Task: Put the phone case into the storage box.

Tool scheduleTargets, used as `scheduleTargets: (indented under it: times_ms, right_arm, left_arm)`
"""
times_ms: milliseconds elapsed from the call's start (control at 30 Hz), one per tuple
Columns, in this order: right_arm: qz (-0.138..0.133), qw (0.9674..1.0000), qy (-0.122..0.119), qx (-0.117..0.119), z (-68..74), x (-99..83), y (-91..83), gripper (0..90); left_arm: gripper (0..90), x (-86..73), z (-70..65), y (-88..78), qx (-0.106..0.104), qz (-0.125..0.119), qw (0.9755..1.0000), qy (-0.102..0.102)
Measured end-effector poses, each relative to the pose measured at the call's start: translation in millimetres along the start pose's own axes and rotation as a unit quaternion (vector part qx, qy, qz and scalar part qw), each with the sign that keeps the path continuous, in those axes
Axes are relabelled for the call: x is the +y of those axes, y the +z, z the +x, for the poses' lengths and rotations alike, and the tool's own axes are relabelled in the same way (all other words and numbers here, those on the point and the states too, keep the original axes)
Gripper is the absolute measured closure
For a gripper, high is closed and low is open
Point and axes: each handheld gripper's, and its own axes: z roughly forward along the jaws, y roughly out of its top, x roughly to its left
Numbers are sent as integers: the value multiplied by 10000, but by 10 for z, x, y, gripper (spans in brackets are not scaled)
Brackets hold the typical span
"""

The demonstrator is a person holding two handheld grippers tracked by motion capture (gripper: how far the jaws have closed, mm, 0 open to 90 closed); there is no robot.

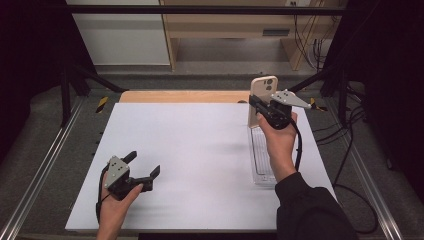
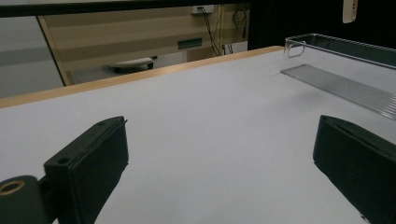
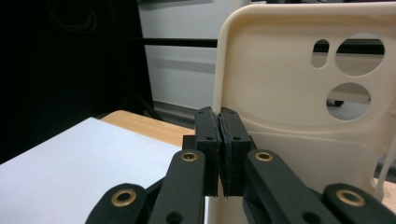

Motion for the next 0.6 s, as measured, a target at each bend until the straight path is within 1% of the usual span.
scheduleTargets:
  times_ms: [100,200,333,500,600]
  right_arm:
    - [-5,9999,124,-106,-74,-17,21,880]
    - [22,9996,198,-187,-137,-38,56,880]
    - [80,9991,233,-341,-203,-79,117,880]
    - [128,9983,384,-427,-269,-131,201,880]
    - [173,9982,362,-455,-292,-163,256,880]
  left_arm:
    - [32,-1,-1,-1,5,-18,10000,8]
    - [32,-1,-2,-2,7,-39,10000,3]
    - [30,-10,5,-4,8,-29,10000,-6]
    - [30,-19,21,-7,17,-44,10000,-37]
    - [30,-23,25,-9,15,-41,10000,-44]
